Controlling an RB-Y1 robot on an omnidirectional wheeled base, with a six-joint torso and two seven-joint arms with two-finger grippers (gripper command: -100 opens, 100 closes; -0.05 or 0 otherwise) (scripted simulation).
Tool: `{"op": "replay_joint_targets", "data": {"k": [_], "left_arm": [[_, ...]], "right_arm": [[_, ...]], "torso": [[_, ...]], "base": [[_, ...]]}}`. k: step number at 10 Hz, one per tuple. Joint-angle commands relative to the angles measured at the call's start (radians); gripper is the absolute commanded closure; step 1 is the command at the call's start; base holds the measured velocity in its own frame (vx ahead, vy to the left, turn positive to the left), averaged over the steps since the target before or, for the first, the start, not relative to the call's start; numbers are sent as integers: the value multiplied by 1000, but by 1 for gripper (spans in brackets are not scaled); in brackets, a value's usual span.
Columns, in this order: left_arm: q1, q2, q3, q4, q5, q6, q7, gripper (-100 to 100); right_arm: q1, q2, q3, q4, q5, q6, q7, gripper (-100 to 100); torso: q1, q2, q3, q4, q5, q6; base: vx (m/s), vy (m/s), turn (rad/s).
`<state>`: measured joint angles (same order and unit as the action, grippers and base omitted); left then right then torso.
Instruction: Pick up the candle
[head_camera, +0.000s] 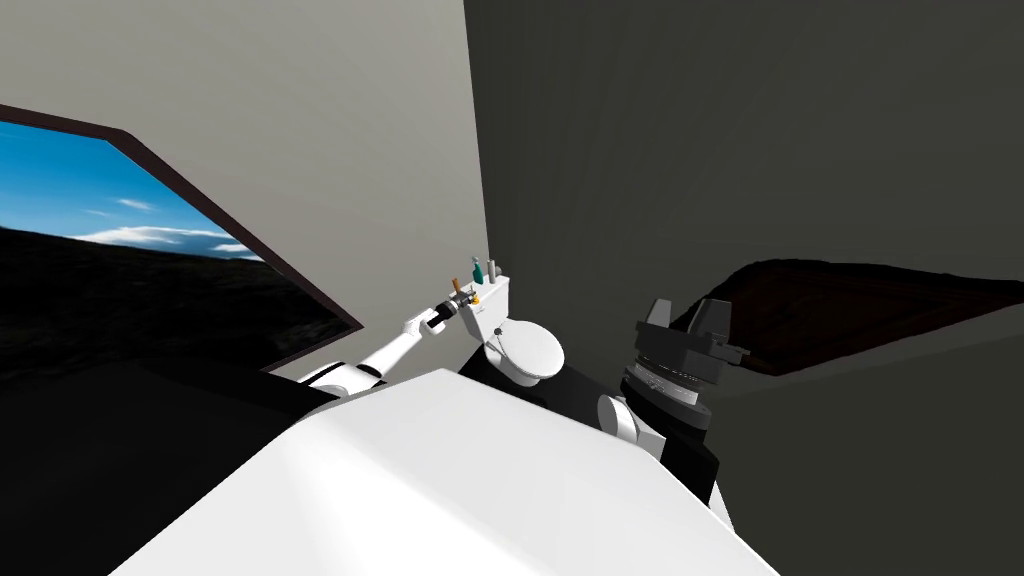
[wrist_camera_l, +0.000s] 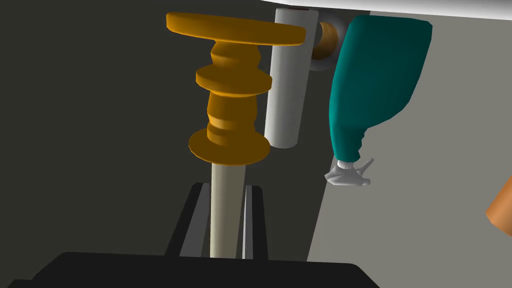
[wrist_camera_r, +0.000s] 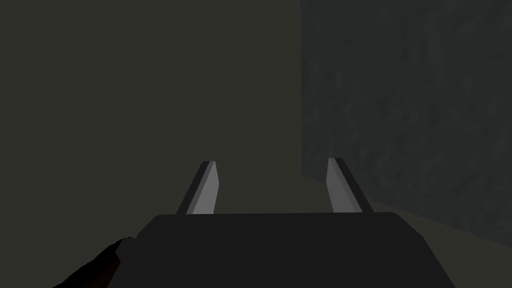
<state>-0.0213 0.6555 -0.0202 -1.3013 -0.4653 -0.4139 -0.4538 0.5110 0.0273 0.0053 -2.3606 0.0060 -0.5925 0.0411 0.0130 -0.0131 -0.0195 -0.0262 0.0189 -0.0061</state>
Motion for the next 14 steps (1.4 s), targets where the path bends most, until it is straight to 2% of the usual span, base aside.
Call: {"op": "replay_joint_targets", "data": {"k": [1, 3, 4, 5, 7, 8, 9, 11, 12, 13, 14], "left_arm": [[50, -13, 20, -50, -9, 41, 0, 100], [108, -13, 20, -113, -9, 41, 0, 100], [111, -13, 20, -144, -9, 41, 0, 100], [156, -24, 42, -182, -16, 80, 0, 100], [207, -24, 42, -244, -16, 80, 0, 100], [207, -24, 42, -266, -16, 80, 0, 100], [245, -34, 63, -289, -24, 118, 0, 100], [303, -34, 63, -353, -24, 118, 0, 100], [303, -34, 63, -386, -24, 118, 0, 100], [303, -34, 63, -387, -24, 118, 0, 100], [348, -44, 85, -427, -32, 157, 0, 100]], "right_arm": [[0, 0, 0, 0, 0, 0, 0, 0], [0, 0, 0, 0, 0, 0, 0, 0], [0, 0, 0, 0, 0, 0, 0, 0], [0, 0, 0, 0, 0, 0, 0, 0], [0, 0, 0, 0, 0, 0, 0, 0], [0, 0, 0, 0, 0, 0, 0, 0], [0, 0, 0, 0, 0, 0, 0, 0], [0, 0, 0, 0, 0, 0, 0, 0], [0, 0, 0, 0, 0, 0, 0, 0], [0, 0, 0, 0, 0, 0, 0, 0], [0, 0, 0, 0, 0, 0, 0, 0]], "torso": [[0, 0, 0, 0, 0, 0], [3, -3, -2, -2, 2, -1], [3, -2, -3, -4, 3, -2], [2, 0, -2, -3, 3, -2], [6, -2, -3, -4, 4, -2], [5, -2, -3, -4, 4, -2], [3, -1, -2, -4, 3, -2], [6, -3, -4, -4, 4, -2], [4, -2, -3, -4, 3, -2], [2, 0, -2, -3, 3, -1], [1, 1, -2, -4, 2, -1]], "base": [[65, 45, -58], [52, 31, -16], [0, 2, 16], [37, 27, -65], [49, 35, -11], [8, 6, 11], [55, 40, -62], [48, 31, -16], [-2, 3, 17], [-9, -3, -9], [29, 30, -76]]}}
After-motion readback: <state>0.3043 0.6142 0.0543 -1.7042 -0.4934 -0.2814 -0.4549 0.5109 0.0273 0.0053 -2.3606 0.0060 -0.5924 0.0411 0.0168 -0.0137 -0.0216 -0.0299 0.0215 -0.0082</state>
